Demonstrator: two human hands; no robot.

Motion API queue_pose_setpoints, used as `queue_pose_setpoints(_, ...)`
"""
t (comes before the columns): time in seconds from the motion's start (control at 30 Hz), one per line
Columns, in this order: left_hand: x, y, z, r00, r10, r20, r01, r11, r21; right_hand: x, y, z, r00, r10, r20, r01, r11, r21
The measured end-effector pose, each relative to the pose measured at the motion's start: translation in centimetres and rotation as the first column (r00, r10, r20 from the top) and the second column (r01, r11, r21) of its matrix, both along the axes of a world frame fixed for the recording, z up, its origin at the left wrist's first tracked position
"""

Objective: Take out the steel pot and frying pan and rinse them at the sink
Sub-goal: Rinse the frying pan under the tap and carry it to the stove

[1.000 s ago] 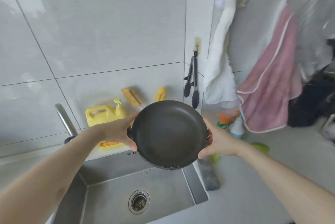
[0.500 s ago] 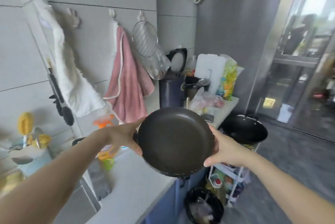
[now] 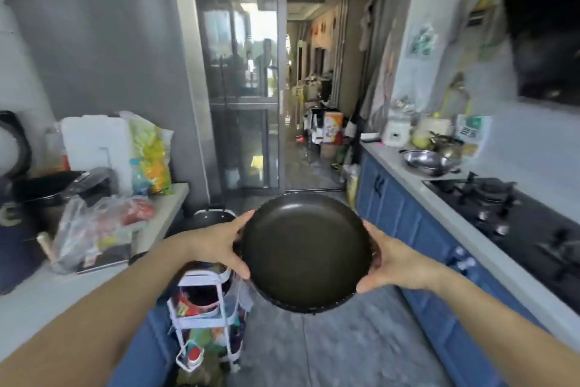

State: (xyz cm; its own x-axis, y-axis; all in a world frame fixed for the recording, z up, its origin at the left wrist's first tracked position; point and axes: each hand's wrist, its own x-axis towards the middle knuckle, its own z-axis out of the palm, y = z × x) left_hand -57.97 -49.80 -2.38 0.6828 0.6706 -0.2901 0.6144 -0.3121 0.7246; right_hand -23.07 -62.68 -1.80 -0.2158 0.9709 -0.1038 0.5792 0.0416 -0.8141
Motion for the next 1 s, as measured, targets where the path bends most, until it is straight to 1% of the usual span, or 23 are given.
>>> queue_pose_setpoints(0.13, 10.5, 5.5, 0.2, 0.973, -0.223, -0.063, 0.226, 0.973, 0.036, 6.8, -1.3, -0.3, 0.98, -0.196, 0.027, 0.195, 0.981, 0.021)
queue_pose_setpoints(0.27, 20.8, 8.8, 0.3, 0.934, -0.331, -0.137, 0.334, 0.942, 0.004, 12.6, -3.8, -1.0, 0.925, -0.38, 0.01, 0.379, 0.925, 0.016)
queue_pose_setpoints(0.37, 28.7, 9.3, 0.1, 0.879, -0.444, -0.175, 0.452, 0.892, 0.005, 16.4, -6.7, -1.9, 0.845, -0.534, -0.002, 0.534, 0.845, 0.032)
queue_pose_setpoints(0.47, 36.6, 8.0, -0.3, 0.818, -0.526, -0.234, 0.546, 0.837, 0.028, 20.7, -10.4, -3.2, 0.747, -0.665, -0.003, 0.665, 0.747, -0.005)
queue_pose_setpoints(0.53, 41.6, 6.5, -0.6, 0.777, -0.578, -0.248, 0.603, 0.797, 0.031, 23.6, -12.9, -4.0, 0.676, -0.735, 0.046, 0.737, 0.675, -0.038)
queue_pose_setpoints(0.63, 48.4, 4.1, -1.6, 0.724, -0.647, -0.239, 0.67, 0.742, 0.021, 27.8, -16.4, -4.5, 0.605, -0.791, 0.095, 0.796, 0.602, -0.058)
queue_pose_setpoints(0.77, 56.9, 1.4, -3.5, 0.672, -0.714, -0.196, 0.726, 0.688, -0.015, 33.5, -20.5, -4.4, 0.564, -0.822, 0.075, 0.825, 0.565, -0.02)
queue_pose_setpoints(0.83, 61.9, -0.1, -4.7, 0.645, -0.743, -0.177, 0.755, 0.656, -0.004, 37.4, -22.6, -4.9, 0.545, -0.834, 0.082, 0.838, 0.546, -0.009)
queue_pose_setpoints(1.0, 72.2, -4.5, -6.6, 0.636, -0.753, -0.169, 0.763, 0.647, -0.014, 45.9, -26.8, -6.8, 0.477, -0.874, 0.092, 0.878, 0.478, -0.013)
